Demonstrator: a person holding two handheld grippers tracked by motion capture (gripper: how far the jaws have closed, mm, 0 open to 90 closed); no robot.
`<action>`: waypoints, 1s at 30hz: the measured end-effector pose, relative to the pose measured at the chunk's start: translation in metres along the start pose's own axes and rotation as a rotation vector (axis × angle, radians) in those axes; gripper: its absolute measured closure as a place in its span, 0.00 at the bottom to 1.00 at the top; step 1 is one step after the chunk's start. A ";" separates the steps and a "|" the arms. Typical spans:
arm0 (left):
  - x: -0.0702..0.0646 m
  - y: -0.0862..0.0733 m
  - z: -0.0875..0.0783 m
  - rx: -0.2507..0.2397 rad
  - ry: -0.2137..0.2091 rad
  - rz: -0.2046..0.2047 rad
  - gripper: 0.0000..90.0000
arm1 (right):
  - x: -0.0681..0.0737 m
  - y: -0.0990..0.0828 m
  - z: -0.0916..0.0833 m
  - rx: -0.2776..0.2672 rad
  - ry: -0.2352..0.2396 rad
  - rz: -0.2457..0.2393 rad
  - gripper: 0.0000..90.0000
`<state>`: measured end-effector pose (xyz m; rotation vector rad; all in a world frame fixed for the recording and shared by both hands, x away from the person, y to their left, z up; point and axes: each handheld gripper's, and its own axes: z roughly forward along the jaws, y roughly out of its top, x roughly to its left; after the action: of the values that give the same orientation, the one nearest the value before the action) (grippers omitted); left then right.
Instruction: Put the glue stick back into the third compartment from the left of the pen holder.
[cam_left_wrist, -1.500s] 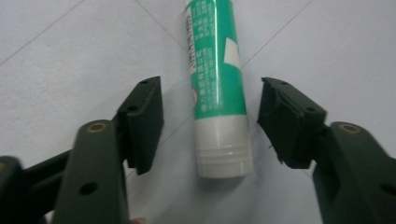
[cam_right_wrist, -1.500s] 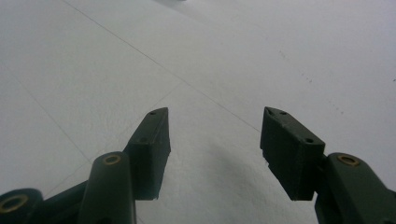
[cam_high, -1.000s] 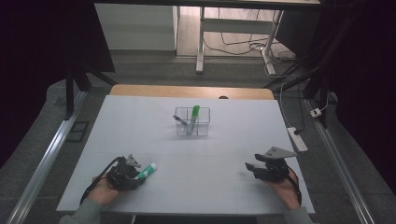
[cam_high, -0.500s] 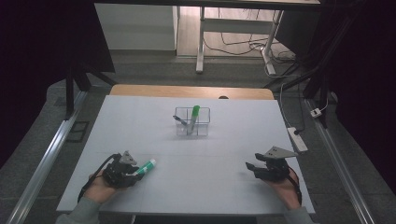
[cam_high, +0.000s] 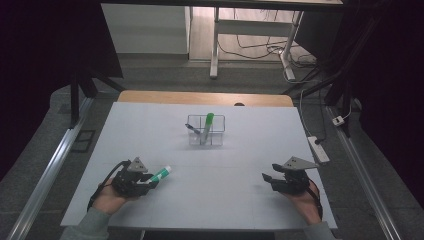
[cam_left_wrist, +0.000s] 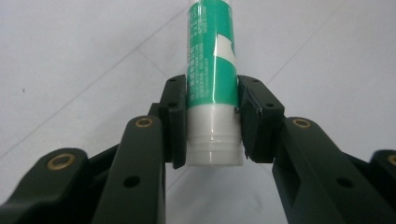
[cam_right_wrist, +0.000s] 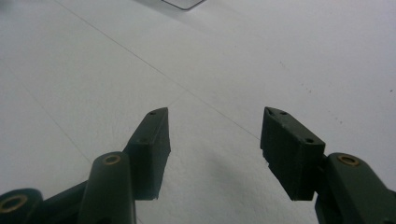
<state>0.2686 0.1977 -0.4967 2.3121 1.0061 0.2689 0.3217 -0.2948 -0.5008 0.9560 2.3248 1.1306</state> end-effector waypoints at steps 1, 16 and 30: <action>-0.001 0.001 0.000 -0.007 -0.003 0.004 0.72 | 0.000 0.000 0.000 -0.002 0.002 -0.002 0.47; -0.014 0.034 0.009 -0.074 -0.040 0.096 0.72 | 0.005 0.004 0.000 -0.009 0.012 -0.013 0.47; -0.020 0.053 0.019 -0.101 -0.050 0.152 0.72 | 0.010 0.008 0.002 -0.021 0.017 -0.023 0.47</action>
<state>0.2942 0.1463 -0.4792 2.2941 0.7759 0.3136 0.3192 -0.2830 -0.4965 0.9133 2.3265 1.1562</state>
